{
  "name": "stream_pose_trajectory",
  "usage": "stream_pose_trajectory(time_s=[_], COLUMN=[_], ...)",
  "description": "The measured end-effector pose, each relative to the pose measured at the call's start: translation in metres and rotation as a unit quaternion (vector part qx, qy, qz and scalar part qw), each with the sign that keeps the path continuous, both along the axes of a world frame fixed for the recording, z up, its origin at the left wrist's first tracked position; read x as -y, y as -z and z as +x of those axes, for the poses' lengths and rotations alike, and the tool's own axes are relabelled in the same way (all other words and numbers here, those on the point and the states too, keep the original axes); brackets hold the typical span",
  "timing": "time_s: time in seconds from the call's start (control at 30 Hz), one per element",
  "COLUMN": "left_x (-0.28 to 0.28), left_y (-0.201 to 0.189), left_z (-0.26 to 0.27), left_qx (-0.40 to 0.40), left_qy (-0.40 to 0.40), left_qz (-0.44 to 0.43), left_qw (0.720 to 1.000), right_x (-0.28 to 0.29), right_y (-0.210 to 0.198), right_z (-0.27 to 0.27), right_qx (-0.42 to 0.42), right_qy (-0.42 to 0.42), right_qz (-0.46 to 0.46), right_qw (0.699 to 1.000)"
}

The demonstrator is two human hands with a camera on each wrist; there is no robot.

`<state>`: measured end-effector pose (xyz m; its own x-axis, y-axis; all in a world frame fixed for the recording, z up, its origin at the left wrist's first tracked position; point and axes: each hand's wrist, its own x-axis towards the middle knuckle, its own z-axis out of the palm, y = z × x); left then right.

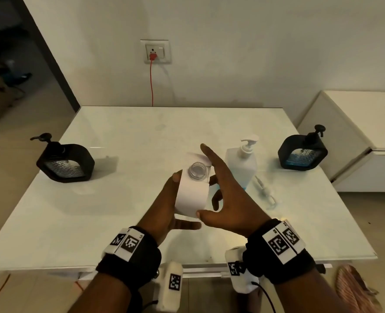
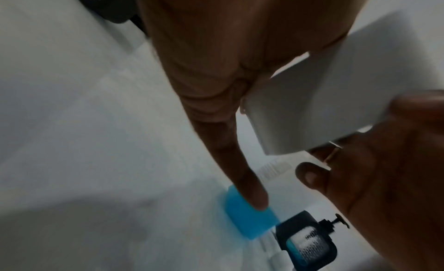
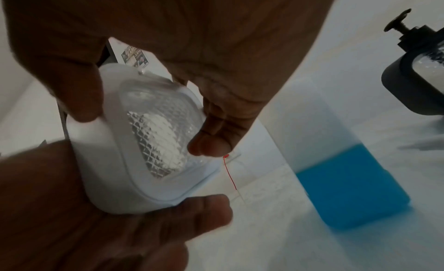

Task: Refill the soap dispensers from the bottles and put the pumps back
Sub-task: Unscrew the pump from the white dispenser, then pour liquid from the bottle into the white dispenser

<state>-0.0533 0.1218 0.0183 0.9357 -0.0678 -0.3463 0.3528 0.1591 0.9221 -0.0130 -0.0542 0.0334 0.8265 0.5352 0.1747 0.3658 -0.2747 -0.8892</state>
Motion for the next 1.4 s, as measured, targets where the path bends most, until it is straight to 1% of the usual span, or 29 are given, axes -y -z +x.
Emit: stream_pose_trajectory(time_s=[0.07, 0.13, 0.17, 0.23, 0.27, 0.4, 0.47, 0.57, 0.63, 0.67, 0.73, 0.77, 0.8, 0.83, 0.87, 0.9, 1.0, 1.1, 1.3, 1.4], left_x=[0.004, 0.001, -0.003, -0.009, -0.011, -0.014, -0.010, -0.005, -0.004, -0.004, -0.005, -0.004, -0.004, -0.004, -0.004, -0.005, -0.006, -0.009, -0.018, -0.024], left_y=[-0.001, 0.000, 0.002, 0.006, 0.006, 0.012, 0.014, 0.014, 0.014, 0.014, 0.013, 0.011, 0.010, 0.008, 0.007, 0.007, 0.011, 0.018, 0.012, 0.010], left_z=[0.000, 0.002, 0.003, 0.005, 0.005, 0.003, 0.004, 0.005, 0.007, 0.007, 0.008, 0.008, 0.009, 0.010, 0.010, 0.011, 0.011, 0.011, 0.014, 0.015], left_qx=[0.040, 0.073, 0.091, 0.135, 0.147, 0.150, 0.163, 0.190, 0.191, 0.187, 0.183, 0.181, 0.179, 0.178, 0.174, 0.171, 0.164, 0.160, 0.176, 0.179], left_qy=[0.024, 0.023, 0.026, 0.057, 0.075, 0.115, 0.111, 0.076, 0.053, 0.047, 0.043, 0.042, 0.040, 0.040, 0.041, 0.041, 0.050, 0.054, 0.042, 0.042], left_qz=[0.007, 0.019, 0.033, 0.081, 0.099, 0.135, 0.152, 0.164, 0.163, 0.165, 0.175, 0.174, 0.172, 0.172, 0.171, 0.172, 0.175, 0.179, 0.146, 0.132], left_qw=[0.999, 0.997, 0.995, 0.986, 0.981, 0.973, 0.968, 0.965, 0.967, 0.967, 0.966, 0.967, 0.968, 0.968, 0.969, 0.969, 0.969, 0.969, 0.973, 0.974], right_x=[0.004, 0.010, 0.013, 0.017, 0.019, 0.026, 0.026, 0.035, 0.050, 0.060, 0.076, 0.082, 0.085, 0.087, 0.086, 0.085, 0.073, 0.065, 0.065, 0.068], right_y=[-0.001, -0.001, -0.001, -0.002, -0.004, -0.003, -0.003, -0.012, -0.025, -0.030, -0.033, -0.030, -0.027, -0.022, -0.017, -0.012, 0.003, 0.014, 0.014, 0.013], right_z=[0.001, 0.002, 0.002, 0.002, 0.003, 0.005, 0.004, 0.007, 0.015, 0.019, 0.026, 0.028, 0.031, 0.033, 0.035, 0.039, 0.051, 0.059, 0.063, 0.058], right_qx=[-0.019, -0.043, -0.052, -0.065, -0.072, -0.093, -0.096, -0.072, -0.046, -0.024, 0.022, 0.039, 0.054, 0.059, 0.050, 0.030, -0.034, -0.046, -0.065, -0.079], right_qy=[-0.008, -0.015, -0.019, -0.032, -0.039, -0.056, -0.060, -0.049, 0.011, 0.062, 0.181, 0.237, 0.284, 0.315, 0.326, 0.322, 0.279, 0.233, 0.215, 0.155], right_qz=[0.012, 0.026, 0.028, 0.016, 0.002, -0.048, -0.058, -0.077, -0.033, 0.000, 0.044, 0.042, 0.021, -0.015, -0.052, -0.078, -0.117, -0.137, -0.136, -0.155], right_qw=[1.000, 0.999, 0.998, 0.997, 0.997, 0.993, 0.992, 0.993, 0.998, 0.998, 0.982, 0.970, 0.957, 0.947, 0.943, 0.943, 0.953, 0.962, 0.965, 0.972])
